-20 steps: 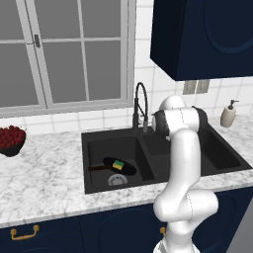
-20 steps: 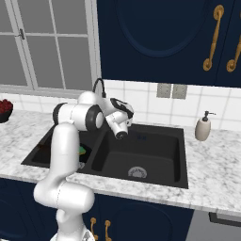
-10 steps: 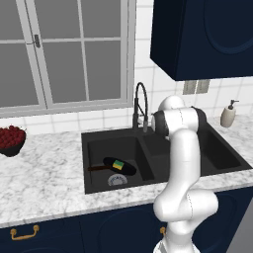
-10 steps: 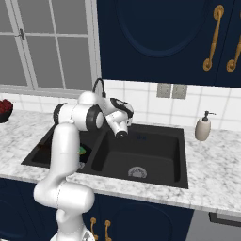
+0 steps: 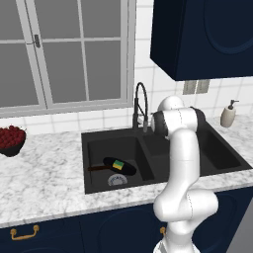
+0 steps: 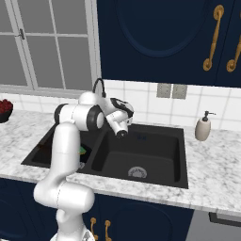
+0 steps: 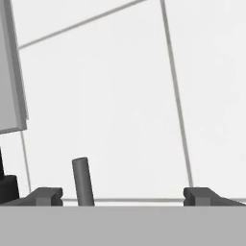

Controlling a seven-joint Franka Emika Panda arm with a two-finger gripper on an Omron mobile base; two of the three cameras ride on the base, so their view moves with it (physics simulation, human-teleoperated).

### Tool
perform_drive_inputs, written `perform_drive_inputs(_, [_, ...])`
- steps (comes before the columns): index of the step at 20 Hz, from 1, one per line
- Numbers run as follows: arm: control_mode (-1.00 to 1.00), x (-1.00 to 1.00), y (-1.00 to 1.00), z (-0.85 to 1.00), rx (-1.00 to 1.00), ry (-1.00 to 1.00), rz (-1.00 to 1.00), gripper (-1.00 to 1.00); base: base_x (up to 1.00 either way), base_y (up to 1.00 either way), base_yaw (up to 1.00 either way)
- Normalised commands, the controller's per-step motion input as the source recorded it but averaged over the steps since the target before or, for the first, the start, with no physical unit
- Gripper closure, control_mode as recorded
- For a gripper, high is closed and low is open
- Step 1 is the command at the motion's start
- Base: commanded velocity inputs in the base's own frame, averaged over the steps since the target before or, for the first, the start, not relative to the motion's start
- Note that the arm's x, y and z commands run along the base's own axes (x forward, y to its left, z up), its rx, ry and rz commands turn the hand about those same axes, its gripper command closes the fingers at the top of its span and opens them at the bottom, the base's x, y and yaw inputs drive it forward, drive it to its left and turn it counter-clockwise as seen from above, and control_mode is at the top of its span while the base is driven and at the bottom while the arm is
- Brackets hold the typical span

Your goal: Pick the pan and sponge and place them into the sink. Then turn on the water.

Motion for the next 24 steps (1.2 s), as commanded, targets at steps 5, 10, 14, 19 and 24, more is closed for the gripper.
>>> perform_drive_inputs(5, [-1.00, 0.00, 0.00, 0.00, 0.00, 0.00, 0.00, -1.00, 0.00, 0.00, 0.00])
perform_drive_inputs(10, [-1.00, 0.00, 0.00, 0.00, 0.00, 0.00, -0.01, -1.00, 0.00, 0.00, 0.00])
perform_drive_inputs(14, [-1.00, 0.00, 0.00, 0.00, 0.00, 0.00, -0.01, -1.00, 0.00, 0.00, 0.00])
perform_drive_inputs(19, [-1.00, 0.00, -0.04, 0.00, 0.00, 0.00, 0.00, -1.00, 0.00, 0.00, 0.00])
perform_drive_inputs(24, [-1.00, 0.00, -0.17, 0.00, 0.00, 0.00, -0.01, -1.00, 0.00, 0.00, 0.00])
